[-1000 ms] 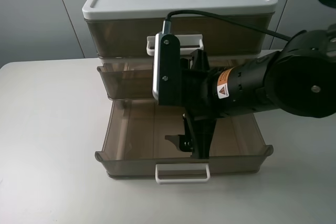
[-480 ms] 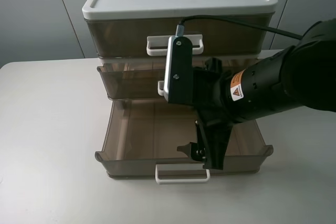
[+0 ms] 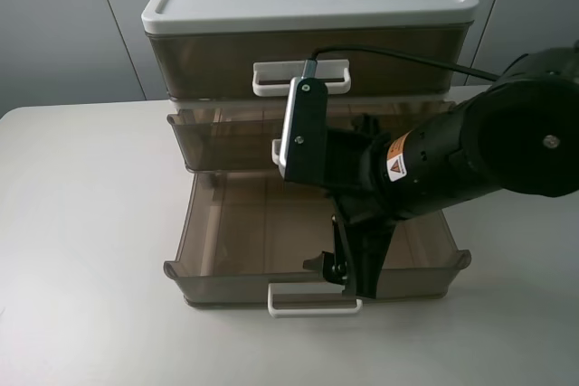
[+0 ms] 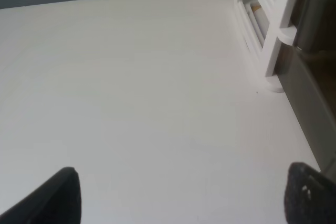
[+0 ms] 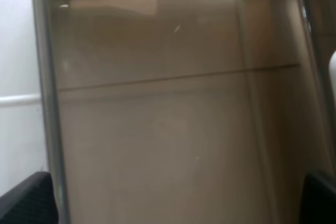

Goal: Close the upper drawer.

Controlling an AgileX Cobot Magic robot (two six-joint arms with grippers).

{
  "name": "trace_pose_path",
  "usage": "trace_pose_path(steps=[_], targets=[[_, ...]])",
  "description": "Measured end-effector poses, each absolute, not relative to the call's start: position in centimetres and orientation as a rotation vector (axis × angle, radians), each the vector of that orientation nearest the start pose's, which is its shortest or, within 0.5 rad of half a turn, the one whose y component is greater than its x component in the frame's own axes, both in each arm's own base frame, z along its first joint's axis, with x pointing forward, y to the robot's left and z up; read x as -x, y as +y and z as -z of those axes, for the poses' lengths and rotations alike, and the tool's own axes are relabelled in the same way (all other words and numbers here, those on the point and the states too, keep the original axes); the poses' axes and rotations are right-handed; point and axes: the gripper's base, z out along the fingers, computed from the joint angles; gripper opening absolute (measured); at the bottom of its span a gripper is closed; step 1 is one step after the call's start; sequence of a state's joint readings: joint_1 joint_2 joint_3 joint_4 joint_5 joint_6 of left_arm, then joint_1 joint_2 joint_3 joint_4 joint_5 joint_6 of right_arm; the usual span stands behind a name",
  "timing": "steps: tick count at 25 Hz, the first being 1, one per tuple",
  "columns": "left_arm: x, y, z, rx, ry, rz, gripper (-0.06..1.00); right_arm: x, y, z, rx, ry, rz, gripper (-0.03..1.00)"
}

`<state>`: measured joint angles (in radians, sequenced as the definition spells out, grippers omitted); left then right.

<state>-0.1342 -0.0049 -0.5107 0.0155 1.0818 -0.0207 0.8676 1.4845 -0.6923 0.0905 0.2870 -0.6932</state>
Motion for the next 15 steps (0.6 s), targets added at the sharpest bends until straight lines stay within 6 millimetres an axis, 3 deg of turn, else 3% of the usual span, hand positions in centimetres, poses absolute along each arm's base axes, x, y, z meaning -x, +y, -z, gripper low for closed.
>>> trace_pose_path(steps=[15], targets=[[0.75, 0.23, -27.85, -0.113, 2.047, 0.079, 0.74, -18.33, 20.48, -18.77, 1.659, 1.871, -0.117, 0.7]])
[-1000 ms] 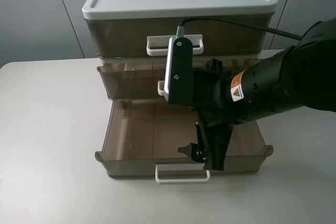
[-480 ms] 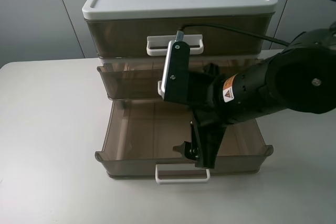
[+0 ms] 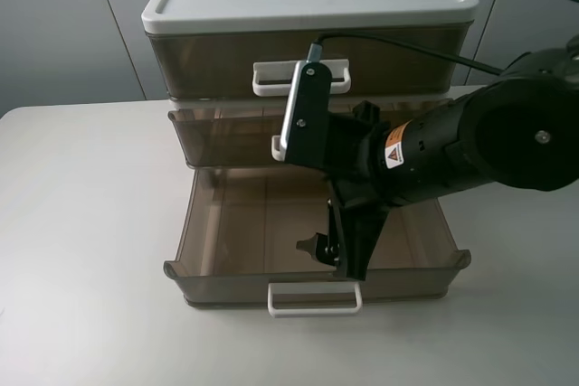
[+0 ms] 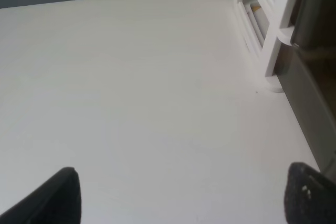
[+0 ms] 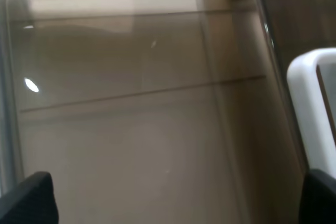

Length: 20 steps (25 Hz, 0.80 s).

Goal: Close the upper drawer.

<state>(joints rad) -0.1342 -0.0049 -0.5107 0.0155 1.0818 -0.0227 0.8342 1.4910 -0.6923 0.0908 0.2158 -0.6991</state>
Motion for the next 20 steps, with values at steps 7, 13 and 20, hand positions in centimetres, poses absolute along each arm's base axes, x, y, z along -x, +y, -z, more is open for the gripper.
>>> trace_pose_path(steps=[7, 13, 20], targets=[[0.75, 0.23, -27.85, -0.113, 2.047, 0.079, 0.74, -18.55, 20.4, -18.67, 1.652, 1.874, -0.113, 0.7], [0.75, 0.23, -27.85, -0.113, 2.047, 0.079, 0.74, -19.06, 20.81, -18.1, 1.641, 1.844, -0.103, 0.7], [0.75, 0.23, -27.85, -0.113, 2.047, 0.079, 0.74, -19.35, 20.98, -18.29, 1.619, 1.806, -0.096, 0.7]])
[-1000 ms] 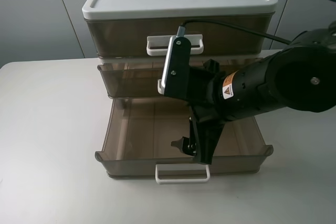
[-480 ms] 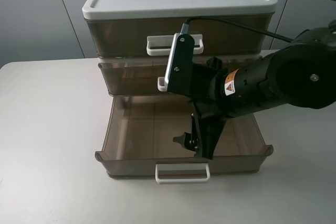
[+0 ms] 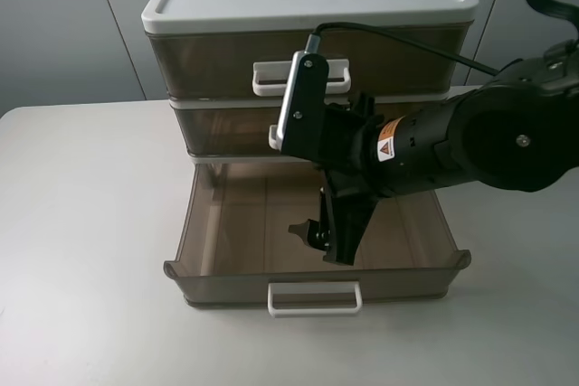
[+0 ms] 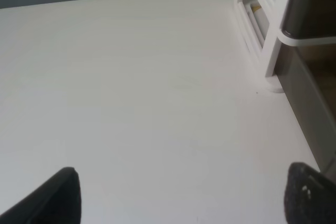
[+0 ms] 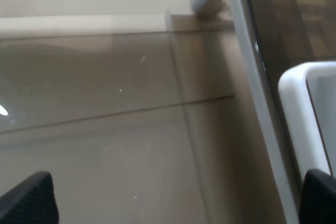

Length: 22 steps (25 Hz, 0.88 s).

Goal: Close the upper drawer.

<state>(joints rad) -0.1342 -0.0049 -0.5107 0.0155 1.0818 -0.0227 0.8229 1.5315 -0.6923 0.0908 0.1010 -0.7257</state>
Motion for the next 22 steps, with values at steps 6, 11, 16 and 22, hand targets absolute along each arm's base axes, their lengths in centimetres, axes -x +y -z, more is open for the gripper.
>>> trace_pose_path(steps=[6, 11, 16, 22], targets=[[0.8, 0.2, -27.8, -0.113, 2.047, 0.079, 0.74, -19.3, 21.0, -18.2, 1.625, 1.811, -0.096, 0.7], [0.8, 0.2, -27.8, -0.113, 2.047, 0.079, 0.74, -18.7, 20.4, -20.1, 1.596, 1.803, -0.113, 0.7], [0.8, 0.2, -27.8, -0.113, 2.047, 0.079, 0.74, -16.5, 18.6, -23.9, 1.497, 1.859, -0.214, 0.7], [0.8, 0.2, -27.8, -0.113, 2.047, 0.079, 0.74, -11.8, 14.6, -28.9, 1.419, 1.882, -0.37, 0.7]])
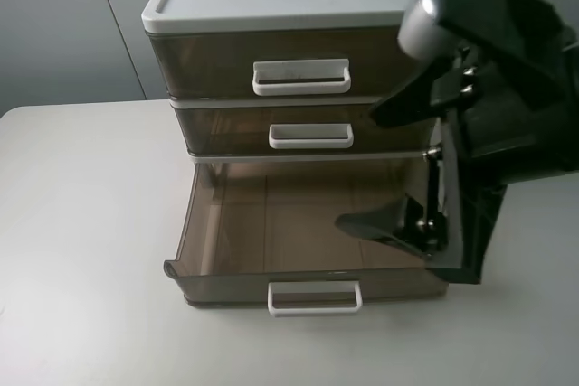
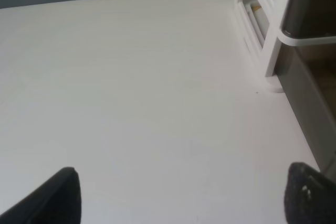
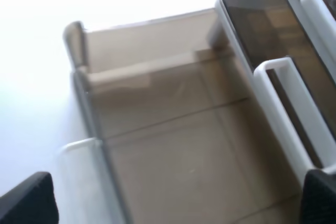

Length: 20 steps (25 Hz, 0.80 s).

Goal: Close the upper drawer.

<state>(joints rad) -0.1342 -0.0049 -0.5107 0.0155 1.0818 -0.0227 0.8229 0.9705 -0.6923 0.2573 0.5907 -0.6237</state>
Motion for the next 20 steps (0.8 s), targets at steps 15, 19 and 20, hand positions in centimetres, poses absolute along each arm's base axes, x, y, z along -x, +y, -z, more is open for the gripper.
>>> trace_pose_path(steps=[15, 19, 20], targets=[[0.8, 0.2, -27.8, -0.113, 2.047, 0.079, 0.74, -2.3, 3.2, -28.5, 1.13, 1.994, -0.399, 0.7], [0.8, 0.2, -27.8, -0.113, 2.047, 0.079, 0.74, -1.1, 1.9, -27.9, 1.108, 1.982, -0.41, 0.7], [0.8, 0.2, -27.8, -0.113, 2.047, 0.079, 0.74, -0.9, 1.7, -27.9, 1.103, 1.971, -0.411, 0.7]])
